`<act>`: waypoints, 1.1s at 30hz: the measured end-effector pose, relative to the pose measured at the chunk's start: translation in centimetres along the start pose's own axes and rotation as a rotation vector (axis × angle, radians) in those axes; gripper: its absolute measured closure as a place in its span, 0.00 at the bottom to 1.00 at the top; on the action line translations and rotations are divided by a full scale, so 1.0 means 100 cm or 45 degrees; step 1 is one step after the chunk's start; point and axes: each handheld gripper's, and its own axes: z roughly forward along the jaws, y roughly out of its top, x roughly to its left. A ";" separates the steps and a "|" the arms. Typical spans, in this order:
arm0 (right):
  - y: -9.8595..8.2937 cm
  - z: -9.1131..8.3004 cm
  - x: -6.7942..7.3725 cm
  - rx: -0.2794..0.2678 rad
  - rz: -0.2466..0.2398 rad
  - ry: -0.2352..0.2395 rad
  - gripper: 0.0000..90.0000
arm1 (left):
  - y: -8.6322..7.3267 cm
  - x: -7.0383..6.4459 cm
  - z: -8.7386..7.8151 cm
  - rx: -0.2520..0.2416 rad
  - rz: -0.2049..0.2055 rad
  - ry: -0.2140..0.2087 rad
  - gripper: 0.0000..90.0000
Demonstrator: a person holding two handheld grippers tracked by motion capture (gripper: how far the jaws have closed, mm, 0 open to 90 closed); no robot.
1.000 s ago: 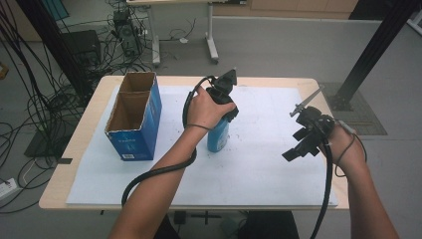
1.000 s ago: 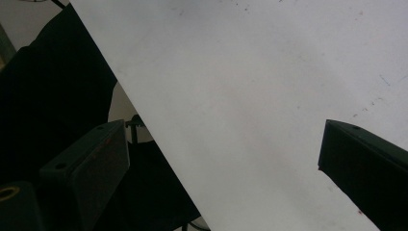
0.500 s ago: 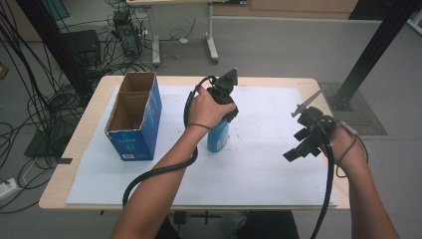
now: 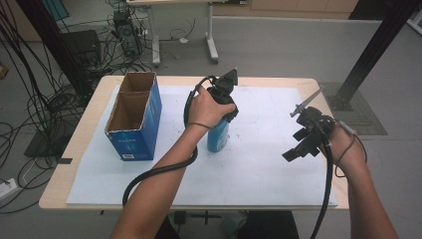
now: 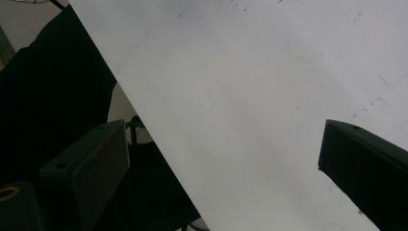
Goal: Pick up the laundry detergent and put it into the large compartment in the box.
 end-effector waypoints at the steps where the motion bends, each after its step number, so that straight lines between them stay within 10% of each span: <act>1: 0.000 0.000 0.000 -0.003 0.008 -0.002 0.04 | 0.000 0.000 0.000 0.001 -0.001 -0.002 0.41; 33: 0.002 0.000 0.001 -0.004 -0.006 -0.011 0.04 | -0.001 0.001 0.000 -0.006 0.003 -0.003 0.41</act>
